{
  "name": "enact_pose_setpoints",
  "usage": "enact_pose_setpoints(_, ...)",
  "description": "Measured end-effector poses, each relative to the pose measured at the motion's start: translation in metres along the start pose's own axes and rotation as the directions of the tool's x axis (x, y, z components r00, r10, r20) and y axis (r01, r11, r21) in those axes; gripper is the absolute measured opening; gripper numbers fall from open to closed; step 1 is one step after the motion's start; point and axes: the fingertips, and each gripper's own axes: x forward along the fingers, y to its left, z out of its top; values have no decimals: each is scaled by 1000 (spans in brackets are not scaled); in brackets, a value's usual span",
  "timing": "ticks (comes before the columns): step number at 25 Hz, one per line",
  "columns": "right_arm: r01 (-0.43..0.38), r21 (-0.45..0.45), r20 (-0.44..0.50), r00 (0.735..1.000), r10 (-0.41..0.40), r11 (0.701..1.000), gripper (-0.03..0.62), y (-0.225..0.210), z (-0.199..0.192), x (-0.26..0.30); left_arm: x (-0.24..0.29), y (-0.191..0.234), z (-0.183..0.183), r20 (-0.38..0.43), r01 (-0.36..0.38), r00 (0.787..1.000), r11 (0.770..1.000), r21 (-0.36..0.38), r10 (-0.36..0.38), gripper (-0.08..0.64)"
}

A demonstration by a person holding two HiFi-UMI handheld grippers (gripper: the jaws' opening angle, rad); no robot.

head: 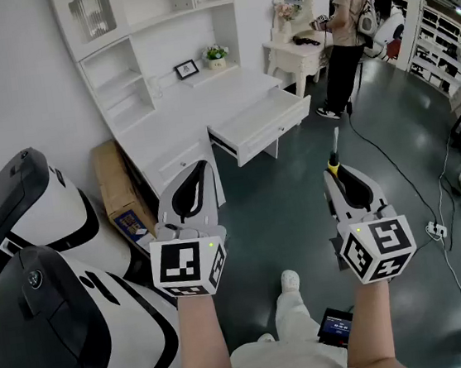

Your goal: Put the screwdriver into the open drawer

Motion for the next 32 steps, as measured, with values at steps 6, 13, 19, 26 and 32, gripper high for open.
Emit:
enact_pose_setpoints(6,0,-4,0,1000,0,1000,81,-13,0,14,16,-7,-5,-3,6,1000,1000,-14,-6,5)
enact_pose_setpoints(13,-9,15,0,1000,9,1000,81,-39,-6,55,60,5,-18,-8,-16,1000,1000,-18,16,5)
enact_pose_setpoints(19,-13,39,-17,1000,14,999,81,-74,-18,103,111,10,-41,-42,-26,999,1000,-10,26,5)
enact_pose_setpoints(26,-44,65,-25,999,46,997,81,-121,-24,158,181,12,-56,-73,-46,996,999,-2,46,5)
enact_pose_setpoints(32,-82,46,-27,996,84,996,81,-155,-21,205,237,8,-72,-86,-55,995,998,-1,55,5)
